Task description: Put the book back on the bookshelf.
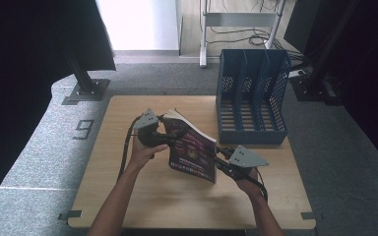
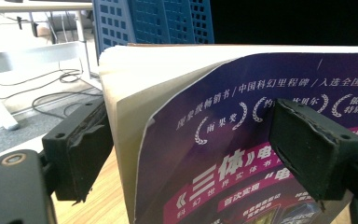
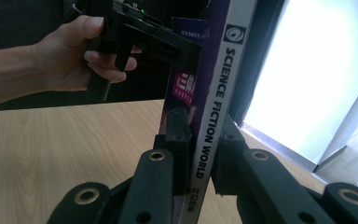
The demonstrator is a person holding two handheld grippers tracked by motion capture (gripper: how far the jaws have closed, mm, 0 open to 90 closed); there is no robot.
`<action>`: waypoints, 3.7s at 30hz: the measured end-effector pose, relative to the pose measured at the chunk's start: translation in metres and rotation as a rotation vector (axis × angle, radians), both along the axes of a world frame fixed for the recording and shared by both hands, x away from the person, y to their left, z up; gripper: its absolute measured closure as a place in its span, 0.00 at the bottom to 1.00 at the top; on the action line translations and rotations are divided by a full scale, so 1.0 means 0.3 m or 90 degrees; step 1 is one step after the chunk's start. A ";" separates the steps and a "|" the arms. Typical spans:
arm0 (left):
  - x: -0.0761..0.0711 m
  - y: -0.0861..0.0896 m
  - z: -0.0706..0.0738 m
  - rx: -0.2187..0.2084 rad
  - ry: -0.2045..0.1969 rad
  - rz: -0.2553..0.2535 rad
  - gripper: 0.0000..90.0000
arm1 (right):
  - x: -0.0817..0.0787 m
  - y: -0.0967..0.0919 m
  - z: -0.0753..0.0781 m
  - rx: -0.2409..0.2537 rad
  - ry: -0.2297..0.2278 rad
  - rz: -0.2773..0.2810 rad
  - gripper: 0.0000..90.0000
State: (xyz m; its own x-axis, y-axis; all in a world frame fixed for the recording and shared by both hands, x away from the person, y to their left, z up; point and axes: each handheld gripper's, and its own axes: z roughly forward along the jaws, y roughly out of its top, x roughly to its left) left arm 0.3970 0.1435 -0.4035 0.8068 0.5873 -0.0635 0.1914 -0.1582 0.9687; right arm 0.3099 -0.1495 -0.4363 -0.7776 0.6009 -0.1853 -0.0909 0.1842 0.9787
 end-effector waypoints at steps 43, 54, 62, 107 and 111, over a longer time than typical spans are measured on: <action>-0.017 -0.008 0.008 0.001 -0.024 -0.030 0.12 | 0.061 0.069 0.049 -0.009 0.024 -0.004 0.80; -0.020 -0.008 -0.008 0.019 -0.017 0.002 0.14 | 0.071 0.071 0.050 0.005 0.055 -0.034 0.89; -0.031 0.015 -0.034 0.018 0.003 0.027 0.15 | 0.068 0.071 0.045 0.016 0.053 -0.039 0.89; -0.262 0.185 -0.265 0.075 0.070 0.102 0.16 | 0.089 0.083 0.051 0.036 0.096 -0.080 0.90; -0.261 0.184 -0.284 0.084 0.079 0.101 0.16 | 0.090 0.084 0.052 0.041 0.103 -0.085 0.90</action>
State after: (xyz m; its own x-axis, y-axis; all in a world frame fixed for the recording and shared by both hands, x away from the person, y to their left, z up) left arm 0.3187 0.1986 -0.4887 0.6942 0.7163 -0.0707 0.3399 -0.2397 0.9094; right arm 0.3368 -0.1243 -0.4207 -0.7062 0.7077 -0.0226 0.0887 0.1202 0.9888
